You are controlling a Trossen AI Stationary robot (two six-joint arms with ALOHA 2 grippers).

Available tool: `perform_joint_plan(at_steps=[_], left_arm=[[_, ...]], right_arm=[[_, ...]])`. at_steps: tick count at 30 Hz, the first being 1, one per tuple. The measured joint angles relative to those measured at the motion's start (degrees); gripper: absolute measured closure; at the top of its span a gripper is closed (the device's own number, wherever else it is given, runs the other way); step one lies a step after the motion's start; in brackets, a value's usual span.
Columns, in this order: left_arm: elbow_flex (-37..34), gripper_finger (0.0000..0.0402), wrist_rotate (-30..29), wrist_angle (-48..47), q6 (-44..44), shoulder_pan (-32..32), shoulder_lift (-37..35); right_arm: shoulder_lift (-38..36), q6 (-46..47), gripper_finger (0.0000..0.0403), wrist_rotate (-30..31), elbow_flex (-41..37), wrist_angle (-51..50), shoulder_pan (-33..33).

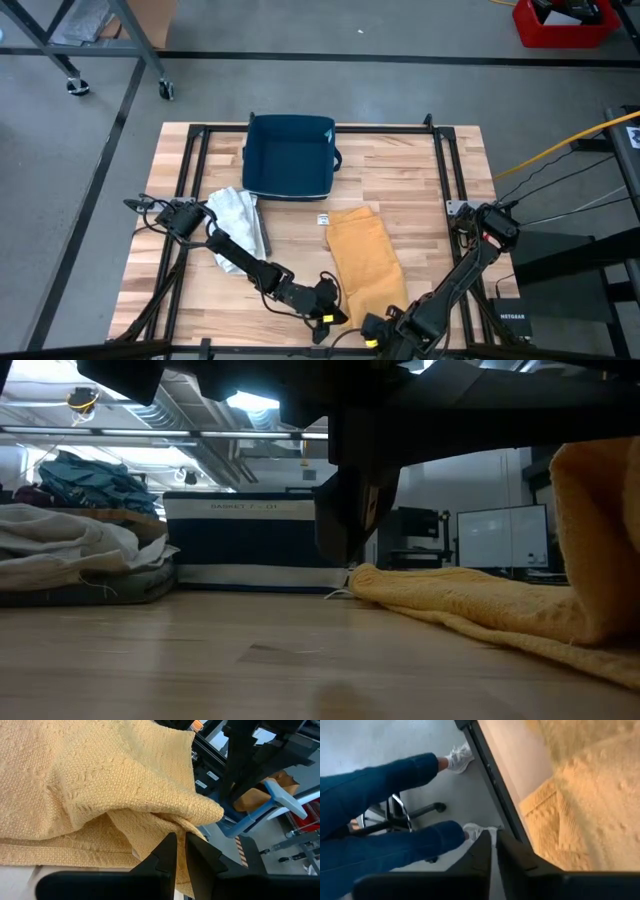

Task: Fold towel
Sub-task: Fold the yellow towel

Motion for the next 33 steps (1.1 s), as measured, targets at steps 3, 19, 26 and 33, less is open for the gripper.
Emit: perform_joint_plan(at_steps=[3,19,26,33], left_arm=[[0.0,0.037,0.0,0.0,0.1,0.0,0.0],[0.0,0.037,0.0,-0.1,0.1,0.0,0.0],[0.0,0.037,0.0,-0.1,0.2,0.0,0.0],[0.0,0.037,0.0,-0.2,0.2,0.0,0.0]], right_arm=[[0.0,-0.8,0.033,0.3,0.0,-0.2,0.0],[0.0,-15.0,0.0246,7.8,0.0,-0.7,-0.3],[0.0,-16.5,0.0291,4.9,0.0,-3.1,-0.4],[0.0,-16.2,0.0308,2.2,0.0,-0.6,-1.2]])
